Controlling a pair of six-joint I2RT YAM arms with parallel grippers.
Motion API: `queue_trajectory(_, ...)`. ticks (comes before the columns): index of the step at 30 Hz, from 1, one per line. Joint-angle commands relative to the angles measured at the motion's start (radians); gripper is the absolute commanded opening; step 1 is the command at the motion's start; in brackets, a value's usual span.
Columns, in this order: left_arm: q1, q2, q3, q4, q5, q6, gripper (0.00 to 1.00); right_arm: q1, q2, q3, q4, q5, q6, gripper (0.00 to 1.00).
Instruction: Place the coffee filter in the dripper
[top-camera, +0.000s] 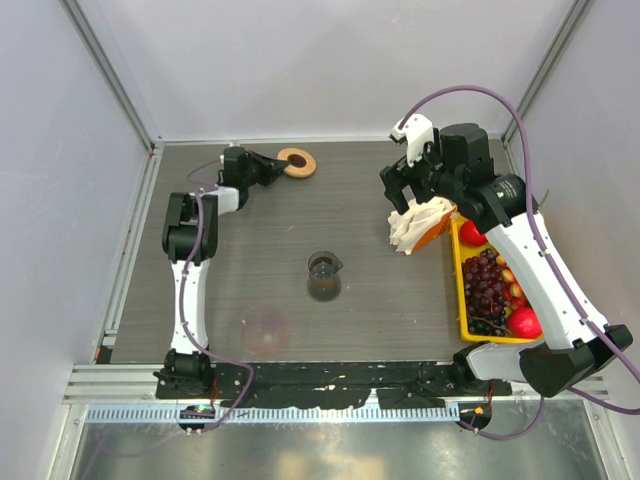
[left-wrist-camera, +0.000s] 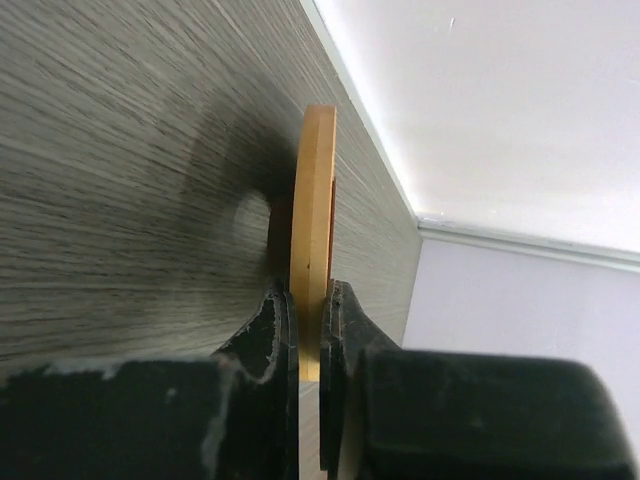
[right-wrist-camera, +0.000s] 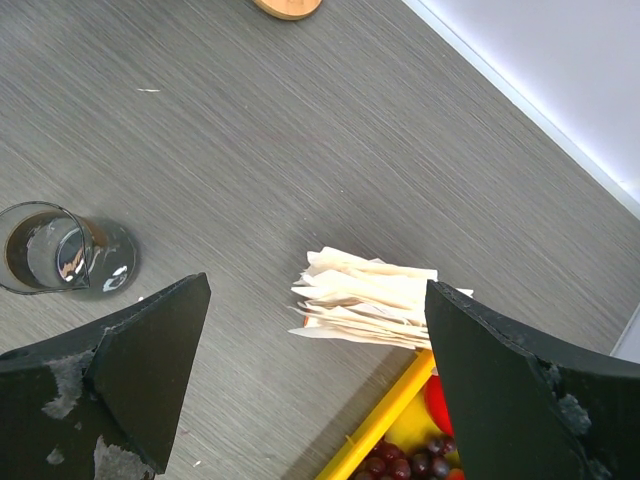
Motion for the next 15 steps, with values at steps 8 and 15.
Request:
queue_trajectory(8, 0.1, -0.4, -0.16, 0.141, 0.334, 0.077, 0.0, -0.002, -0.039, 0.02, 0.045, -0.117, 0.071, 0.96)
queue_trajectory(15, 0.162, -0.741, -0.408, 0.121, 0.731, 0.085, 0.0, -0.008, -0.076, -0.029, 0.088, -0.345, 0.264, 0.95)
